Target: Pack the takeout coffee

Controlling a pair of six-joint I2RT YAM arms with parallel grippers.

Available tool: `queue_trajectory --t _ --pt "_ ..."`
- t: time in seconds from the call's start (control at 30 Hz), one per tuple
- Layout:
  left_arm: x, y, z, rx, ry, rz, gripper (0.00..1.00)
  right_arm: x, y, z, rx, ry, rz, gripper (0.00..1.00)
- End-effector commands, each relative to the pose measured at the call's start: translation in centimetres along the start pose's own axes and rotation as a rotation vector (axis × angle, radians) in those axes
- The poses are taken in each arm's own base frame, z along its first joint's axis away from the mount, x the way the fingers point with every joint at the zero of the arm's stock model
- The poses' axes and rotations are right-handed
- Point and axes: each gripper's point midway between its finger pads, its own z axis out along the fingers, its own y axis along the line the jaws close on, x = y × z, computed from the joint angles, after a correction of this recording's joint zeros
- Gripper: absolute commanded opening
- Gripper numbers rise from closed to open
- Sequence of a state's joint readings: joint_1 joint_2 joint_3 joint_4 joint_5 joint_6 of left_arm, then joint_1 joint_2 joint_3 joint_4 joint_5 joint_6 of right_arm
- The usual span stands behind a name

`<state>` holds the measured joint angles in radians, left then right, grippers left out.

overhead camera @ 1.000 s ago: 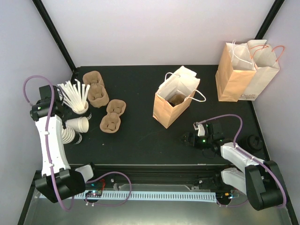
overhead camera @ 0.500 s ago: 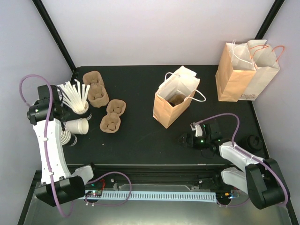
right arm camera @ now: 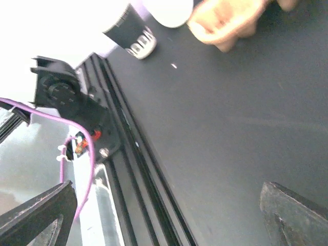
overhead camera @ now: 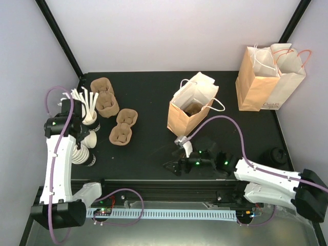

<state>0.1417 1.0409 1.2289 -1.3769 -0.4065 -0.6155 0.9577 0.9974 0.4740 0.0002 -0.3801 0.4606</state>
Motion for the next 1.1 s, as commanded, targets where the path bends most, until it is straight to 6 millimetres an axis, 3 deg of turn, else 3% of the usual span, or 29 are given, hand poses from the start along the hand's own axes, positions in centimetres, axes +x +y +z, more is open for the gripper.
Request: queue_trajectory --t 0.0,0.13,0.23,0.37,0.5,0.77,1.07 --pt "1.7 -0.8 -0.5 0.044 0.017 0.066 0.02 -5.4 3.8 1.0 0.005 -0.218 -0.196 1.00" --pt "2.8 -2.5 -0.6 0.078 0.044 0.126 0.02 -7.8 6.0 3.3 -0.015 -0.286 -0.276 1.00" --pt "3.1 -2.6 -0.8 0.047 0.053 0.170 0.01 -9.1 7.8 5.5 -0.012 -0.295 -0.377 1.00" --pt "3.4 -2.6 -1.1 0.037 0.062 0.224 0.02 -10.7 10.4 6.8 -0.017 -0.377 -0.557 1.00" --pt "3.5 -3.3 -2.1 0.098 0.071 0.280 0.02 -11.3 11.2 7.9 -0.038 -0.456 -0.648 1.00" --pt "4.9 -4.2 -2.3 0.178 0.106 0.341 0.01 -13.0 13.5 9.8 -0.159 -0.577 -0.632 0.98" --pt "5.4 -4.9 -2.3 0.224 0.123 0.377 0.01 -14.1 13.8 13.1 -0.178 -0.643 -0.646 0.97"
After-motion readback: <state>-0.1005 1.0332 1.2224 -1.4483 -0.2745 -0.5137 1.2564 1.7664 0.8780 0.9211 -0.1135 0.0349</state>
